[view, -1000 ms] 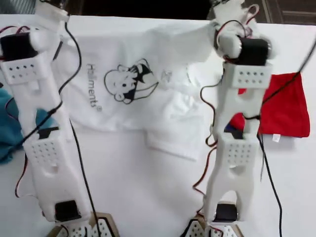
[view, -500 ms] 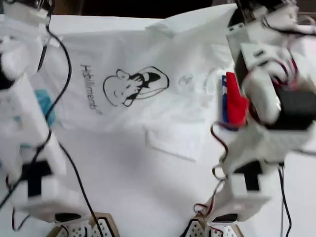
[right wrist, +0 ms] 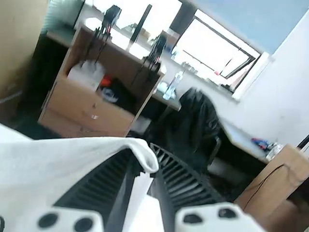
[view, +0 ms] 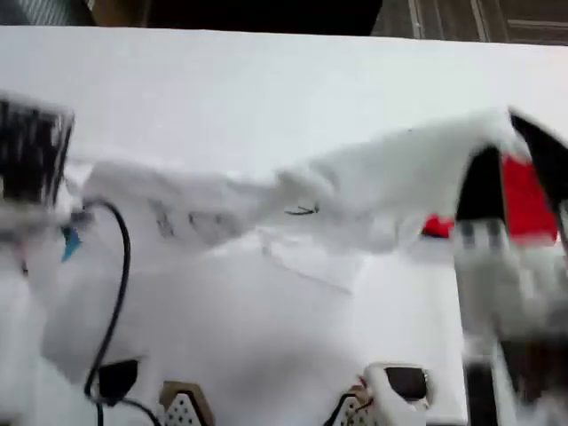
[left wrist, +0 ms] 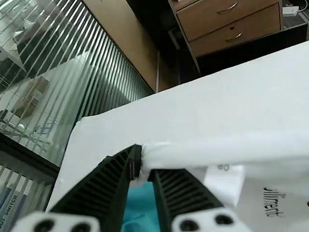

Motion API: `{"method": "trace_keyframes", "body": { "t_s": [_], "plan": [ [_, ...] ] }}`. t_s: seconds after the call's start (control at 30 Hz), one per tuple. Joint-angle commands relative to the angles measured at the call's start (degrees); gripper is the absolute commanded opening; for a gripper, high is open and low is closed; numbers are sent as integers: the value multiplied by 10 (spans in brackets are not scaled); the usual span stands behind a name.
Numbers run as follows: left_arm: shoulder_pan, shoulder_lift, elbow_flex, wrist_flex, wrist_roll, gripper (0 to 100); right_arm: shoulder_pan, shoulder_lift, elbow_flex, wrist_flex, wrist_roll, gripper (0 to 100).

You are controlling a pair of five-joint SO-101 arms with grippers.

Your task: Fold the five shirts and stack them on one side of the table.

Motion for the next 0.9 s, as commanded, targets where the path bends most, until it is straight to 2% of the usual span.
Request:
{"method": "trace_keyframes", "body": {
  "t_s": [0.0, 0.23, 0.37, 0.53, 0.67, 0.87],
  "plan": [
    [0, -58, 36, 8, 4, 24, -1, -68, 19, 1, -6, 21],
    [0, -104, 42, 8, 4, 24, -2, -100, 20, -30, -8, 21],
    [-8, -105, 42, 8, 4, 24, -44, -100, 23, -27, -36, 21],
    [-44, -105, 44, 8, 0, 24, -66, -97, 46, -42, -34, 21],
    [-46, -105, 99, 8, 2, 24, -87, -58, 79, -89, -4, 21],
    [-45, -135, 152, 5, 2, 24, -91, -19, 52, -114, 2, 21]
  ]
}}
